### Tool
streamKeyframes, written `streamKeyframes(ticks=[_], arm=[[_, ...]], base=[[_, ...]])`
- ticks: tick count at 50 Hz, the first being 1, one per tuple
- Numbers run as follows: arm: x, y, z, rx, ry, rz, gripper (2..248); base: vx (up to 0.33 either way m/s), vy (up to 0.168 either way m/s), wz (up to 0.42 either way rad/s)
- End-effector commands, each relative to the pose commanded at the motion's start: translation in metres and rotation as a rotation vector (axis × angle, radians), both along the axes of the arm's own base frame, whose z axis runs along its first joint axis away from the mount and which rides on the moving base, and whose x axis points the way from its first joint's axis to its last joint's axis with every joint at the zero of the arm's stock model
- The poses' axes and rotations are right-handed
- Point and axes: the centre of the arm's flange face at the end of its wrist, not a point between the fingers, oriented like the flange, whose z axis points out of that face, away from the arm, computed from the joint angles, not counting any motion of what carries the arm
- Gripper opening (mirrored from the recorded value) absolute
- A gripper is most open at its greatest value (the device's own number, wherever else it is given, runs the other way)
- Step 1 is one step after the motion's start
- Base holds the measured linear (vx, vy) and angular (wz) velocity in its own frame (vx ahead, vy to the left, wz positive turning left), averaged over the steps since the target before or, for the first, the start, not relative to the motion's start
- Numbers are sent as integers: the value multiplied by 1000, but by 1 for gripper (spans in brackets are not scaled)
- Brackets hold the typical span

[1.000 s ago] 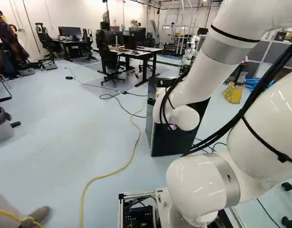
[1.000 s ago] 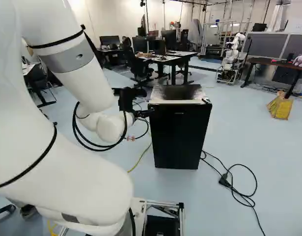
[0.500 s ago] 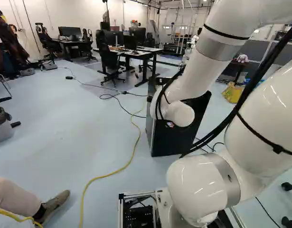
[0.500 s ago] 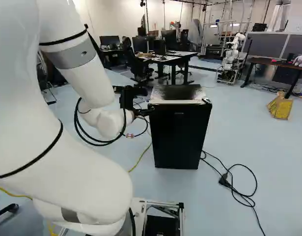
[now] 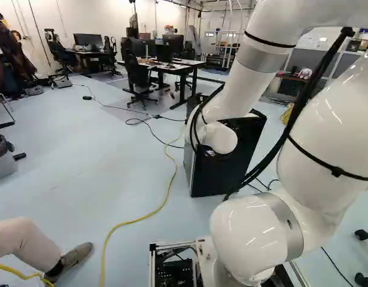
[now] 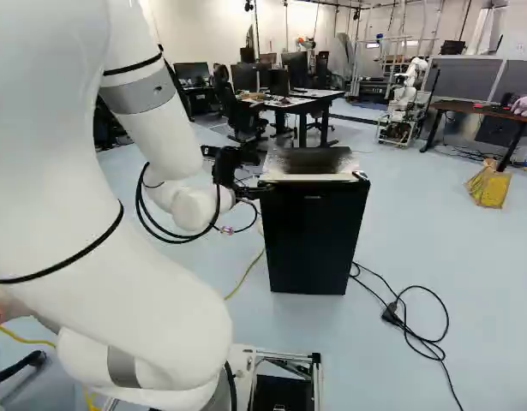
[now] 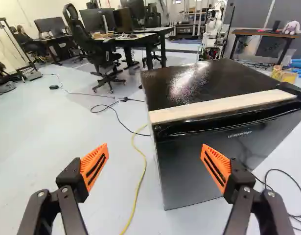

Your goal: Grab a drink from the fridge

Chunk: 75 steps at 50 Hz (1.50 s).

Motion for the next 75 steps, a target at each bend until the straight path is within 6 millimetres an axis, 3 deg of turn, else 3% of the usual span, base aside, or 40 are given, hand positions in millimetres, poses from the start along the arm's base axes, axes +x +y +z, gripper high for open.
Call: streamKeyframes(ticks=[75], arm=[[34, 16, -51, -52, -95, -131, 247]], base=[[0, 0, 0]])
